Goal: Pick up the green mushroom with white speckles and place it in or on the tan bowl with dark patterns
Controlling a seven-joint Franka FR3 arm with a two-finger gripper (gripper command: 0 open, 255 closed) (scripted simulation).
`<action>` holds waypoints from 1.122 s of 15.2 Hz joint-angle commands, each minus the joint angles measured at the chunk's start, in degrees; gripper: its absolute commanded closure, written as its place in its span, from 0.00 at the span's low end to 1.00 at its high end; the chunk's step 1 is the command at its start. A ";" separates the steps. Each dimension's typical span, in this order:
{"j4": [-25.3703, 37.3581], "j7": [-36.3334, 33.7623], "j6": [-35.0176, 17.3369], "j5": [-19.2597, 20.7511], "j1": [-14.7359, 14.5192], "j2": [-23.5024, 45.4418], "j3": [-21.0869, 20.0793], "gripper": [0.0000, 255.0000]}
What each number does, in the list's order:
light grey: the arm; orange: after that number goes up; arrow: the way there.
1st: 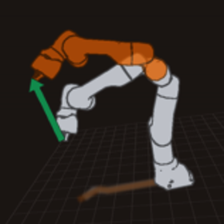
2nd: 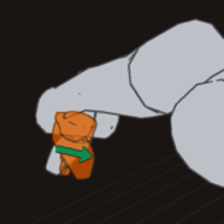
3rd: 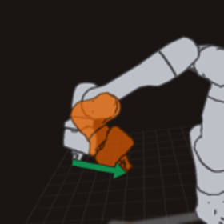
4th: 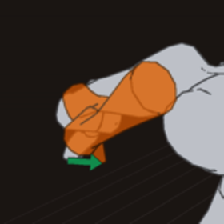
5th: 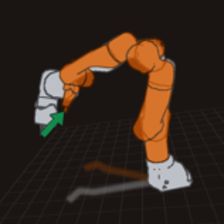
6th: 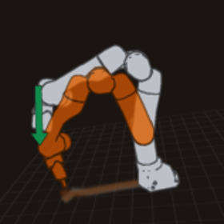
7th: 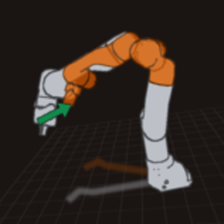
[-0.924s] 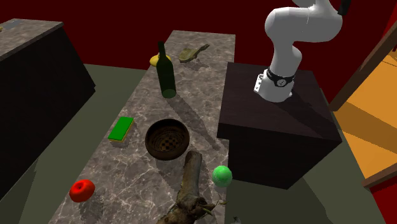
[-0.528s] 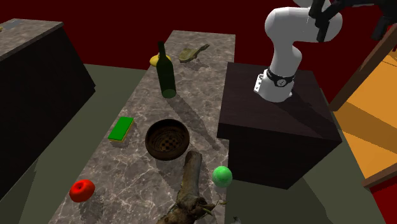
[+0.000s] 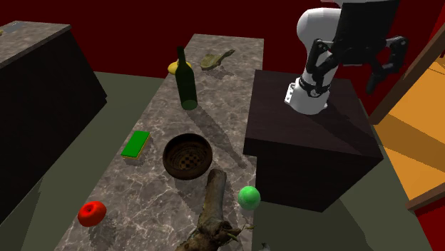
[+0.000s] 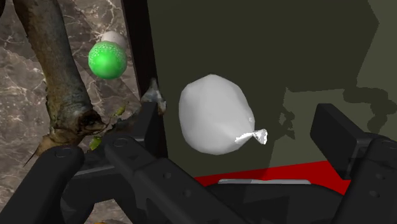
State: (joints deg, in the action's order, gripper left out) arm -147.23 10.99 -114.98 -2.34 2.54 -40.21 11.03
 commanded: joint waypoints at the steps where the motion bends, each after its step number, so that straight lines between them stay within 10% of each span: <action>1: -1.88 1.86 -4.24 0.46 0.27 2.36 1.45 0.00; 11: -4.80 12.69 -24.61 -1.70 -1.11 20.54 9.49 0.00; 17: -1.93 24.78 -34.96 -11.96 -4.61 35.41 14.75 0.00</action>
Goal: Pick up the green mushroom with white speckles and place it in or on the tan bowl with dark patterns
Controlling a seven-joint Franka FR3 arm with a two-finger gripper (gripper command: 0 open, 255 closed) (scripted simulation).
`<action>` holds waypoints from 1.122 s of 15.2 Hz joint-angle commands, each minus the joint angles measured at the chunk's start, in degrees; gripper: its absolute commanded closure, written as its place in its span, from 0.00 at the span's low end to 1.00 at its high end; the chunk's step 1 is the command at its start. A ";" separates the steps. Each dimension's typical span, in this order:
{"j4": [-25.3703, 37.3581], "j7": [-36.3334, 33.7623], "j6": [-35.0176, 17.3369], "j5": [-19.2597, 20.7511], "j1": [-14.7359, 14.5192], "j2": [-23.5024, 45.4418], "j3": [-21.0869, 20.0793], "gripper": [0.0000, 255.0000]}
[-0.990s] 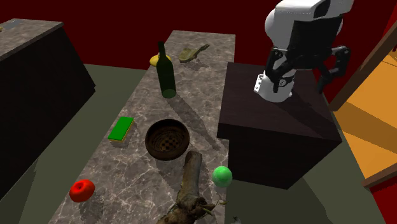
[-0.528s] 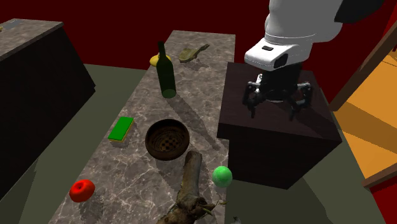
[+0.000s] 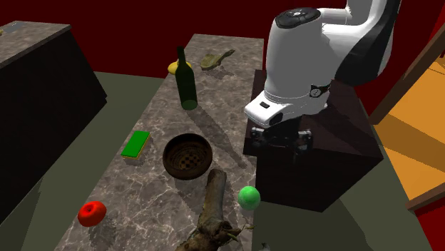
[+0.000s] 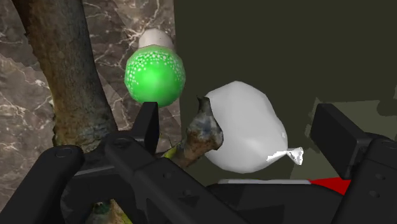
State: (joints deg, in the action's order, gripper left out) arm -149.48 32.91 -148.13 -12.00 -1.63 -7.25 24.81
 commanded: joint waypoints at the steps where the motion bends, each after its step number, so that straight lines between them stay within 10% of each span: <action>1: 1.20 5.70 -3.09 -5.24 -0.92 5.19 1.50 0.00; 8: 10.41 25.94 -8.12 -26.93 3.60 24.12 -2.91 0.00; 17: 14.20 32.64 -11.61 -35.39 7.79 32.10 -8.88 0.00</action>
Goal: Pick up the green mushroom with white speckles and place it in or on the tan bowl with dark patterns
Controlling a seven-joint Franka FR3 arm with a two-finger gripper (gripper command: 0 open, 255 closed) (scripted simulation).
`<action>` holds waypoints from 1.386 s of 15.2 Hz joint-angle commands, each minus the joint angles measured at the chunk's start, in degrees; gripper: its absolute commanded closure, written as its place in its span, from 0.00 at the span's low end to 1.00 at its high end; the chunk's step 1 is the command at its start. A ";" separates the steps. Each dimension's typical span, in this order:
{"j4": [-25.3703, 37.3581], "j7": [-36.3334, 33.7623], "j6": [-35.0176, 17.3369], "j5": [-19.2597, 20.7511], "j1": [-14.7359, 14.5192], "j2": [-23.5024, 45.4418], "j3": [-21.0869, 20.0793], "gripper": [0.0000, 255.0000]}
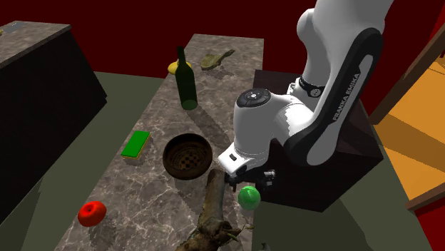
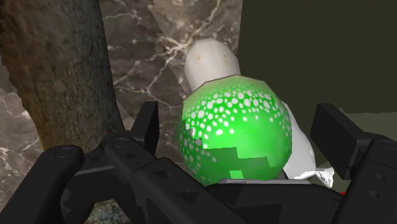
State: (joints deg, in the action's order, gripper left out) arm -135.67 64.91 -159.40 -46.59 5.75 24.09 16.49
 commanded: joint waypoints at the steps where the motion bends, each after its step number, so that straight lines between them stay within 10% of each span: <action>1: 0.40 0.63 -0.35 -0.79 0.41 0.76 -0.57 0.00; 7: 0.40 0.63 -0.35 -0.79 0.41 0.76 -0.57 0.00; 8: 0.40 0.63 -0.35 -0.79 0.41 0.76 -0.57 1.00; 21: -0.87 -2.72 1.43 3.06 -1.65 -2.52 2.12 1.00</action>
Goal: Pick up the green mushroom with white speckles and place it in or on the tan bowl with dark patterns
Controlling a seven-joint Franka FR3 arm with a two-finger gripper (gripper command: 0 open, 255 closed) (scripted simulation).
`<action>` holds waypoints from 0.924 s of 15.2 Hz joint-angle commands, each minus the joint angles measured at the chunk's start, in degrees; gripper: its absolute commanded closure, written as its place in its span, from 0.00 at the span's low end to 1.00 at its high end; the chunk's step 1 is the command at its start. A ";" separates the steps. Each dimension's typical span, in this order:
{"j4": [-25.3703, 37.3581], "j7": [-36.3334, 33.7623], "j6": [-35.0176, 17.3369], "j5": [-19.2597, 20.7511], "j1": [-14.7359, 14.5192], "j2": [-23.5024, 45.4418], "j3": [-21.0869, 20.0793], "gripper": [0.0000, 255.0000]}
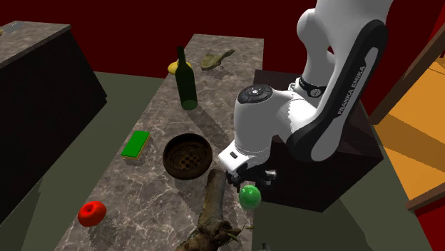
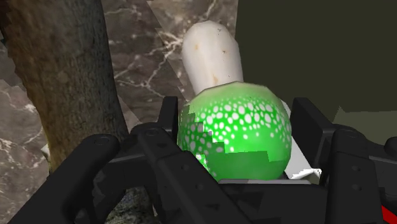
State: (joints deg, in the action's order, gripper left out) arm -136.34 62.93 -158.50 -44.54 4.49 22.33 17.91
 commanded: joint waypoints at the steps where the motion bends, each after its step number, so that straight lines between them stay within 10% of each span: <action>1: -0.49 -1.61 0.98 2.02 -0.89 -1.58 1.38 1.00; 14: -2.80 -13.29 7.25 16.33 -6.09 -12.22 8.87 1.00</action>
State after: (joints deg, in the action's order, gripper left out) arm -139.04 50.59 -151.85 -29.49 -1.31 11.02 26.22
